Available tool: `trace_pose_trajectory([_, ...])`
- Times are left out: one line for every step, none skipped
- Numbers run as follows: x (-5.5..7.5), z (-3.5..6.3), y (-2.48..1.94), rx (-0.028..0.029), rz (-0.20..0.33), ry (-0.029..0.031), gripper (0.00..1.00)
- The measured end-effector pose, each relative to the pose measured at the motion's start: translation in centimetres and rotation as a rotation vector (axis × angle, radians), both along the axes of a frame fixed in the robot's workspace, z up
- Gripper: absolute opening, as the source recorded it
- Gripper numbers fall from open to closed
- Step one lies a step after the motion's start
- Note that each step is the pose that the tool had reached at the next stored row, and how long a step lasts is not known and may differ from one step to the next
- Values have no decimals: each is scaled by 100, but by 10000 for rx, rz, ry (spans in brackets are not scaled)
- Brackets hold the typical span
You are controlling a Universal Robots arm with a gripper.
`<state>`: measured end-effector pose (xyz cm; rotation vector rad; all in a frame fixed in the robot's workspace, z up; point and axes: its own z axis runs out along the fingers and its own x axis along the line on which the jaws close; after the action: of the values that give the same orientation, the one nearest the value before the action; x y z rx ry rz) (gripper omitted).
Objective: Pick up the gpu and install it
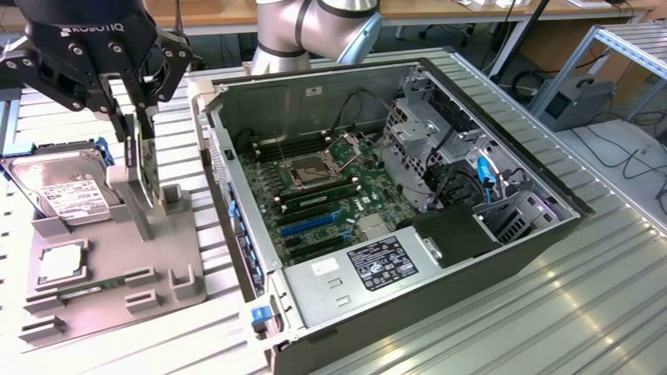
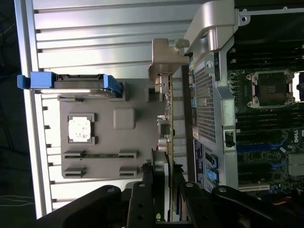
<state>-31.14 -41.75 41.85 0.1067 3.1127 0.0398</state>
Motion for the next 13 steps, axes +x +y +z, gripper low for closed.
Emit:
trace_pose_trajectory([0, 6, 0, 0, 0, 0, 27])
trace_pose_trajectory([0, 13, 0, 0, 0, 0, 27])
trace_pose_trajectory([0, 19, 0, 0, 0, 0, 27])
trace_pose_trajectory([0, 32, 0, 0, 0, 0, 27])
trace_pose_trajectory([0, 40, 0, 0, 0, 0, 27])
trace_pose_trajectory([0, 47, 0, 0, 0, 0, 27])
trace_pose_trajectory([0, 54, 0, 0, 0, 0, 27])
trace_pose_trajectory([0, 60, 0, 0, 0, 0, 27])
trace_pose_trajectory([0, 67, 0, 0, 0, 0, 27])
trace_pose_trajectory([0, 73, 0, 0, 0, 0, 27])
trace_pose_trajectory([0, 80, 0, 0, 0, 0, 27])
trace_pose_trajectory([0, 87, 0, 0, 0, 0, 27])
trace_pose_trajectory([0, 94, 0, 0, 0, 0, 27])
